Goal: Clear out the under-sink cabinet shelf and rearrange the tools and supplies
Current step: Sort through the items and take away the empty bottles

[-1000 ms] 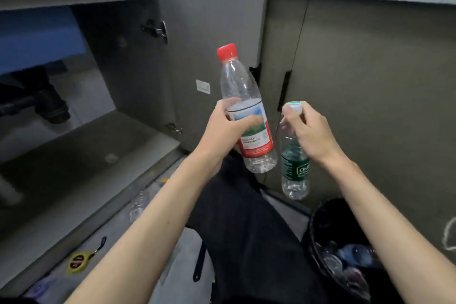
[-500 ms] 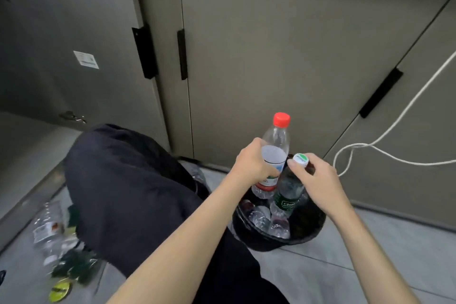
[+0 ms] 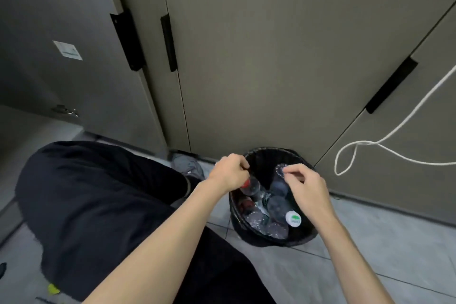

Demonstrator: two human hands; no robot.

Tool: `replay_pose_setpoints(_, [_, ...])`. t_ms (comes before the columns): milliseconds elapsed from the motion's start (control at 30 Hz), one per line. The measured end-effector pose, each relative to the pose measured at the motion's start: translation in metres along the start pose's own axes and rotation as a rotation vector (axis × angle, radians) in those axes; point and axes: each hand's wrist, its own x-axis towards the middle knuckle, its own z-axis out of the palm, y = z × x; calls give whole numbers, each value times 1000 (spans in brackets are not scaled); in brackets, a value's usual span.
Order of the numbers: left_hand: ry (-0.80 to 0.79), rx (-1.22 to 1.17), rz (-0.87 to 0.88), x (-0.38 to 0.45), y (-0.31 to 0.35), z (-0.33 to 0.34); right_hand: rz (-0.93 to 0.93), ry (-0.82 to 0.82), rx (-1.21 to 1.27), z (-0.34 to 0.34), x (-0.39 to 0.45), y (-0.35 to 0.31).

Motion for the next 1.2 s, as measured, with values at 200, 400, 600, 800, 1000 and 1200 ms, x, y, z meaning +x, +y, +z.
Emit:
replay_pose_setpoints(200, [462,301,47,-51,-9,-137,-314,-135,109,26,20,-119])
replay_pose_setpoints(400, [777,488,-205,-146,-98,-275,-670,-441,-49,107,12,-281])
replay_pose_setpoints(600, [736,398,-563,-221,-216,-312,-987,-665,-197,213,-45,-410])
replay_pose_setpoints(800, [558,185,-779,-244,-317,-289,-1073,-880,-631,336,-90,-447])
replay_pose_setpoints(1000, [529,-80,-872,-240,-399,-216,-1024,-936,-978,434,-102,-386])
replay_pose_setpoints(1200, [402,-217,-965,-238,-449,-131,-850,-1014,-1036,476,-82,-297])
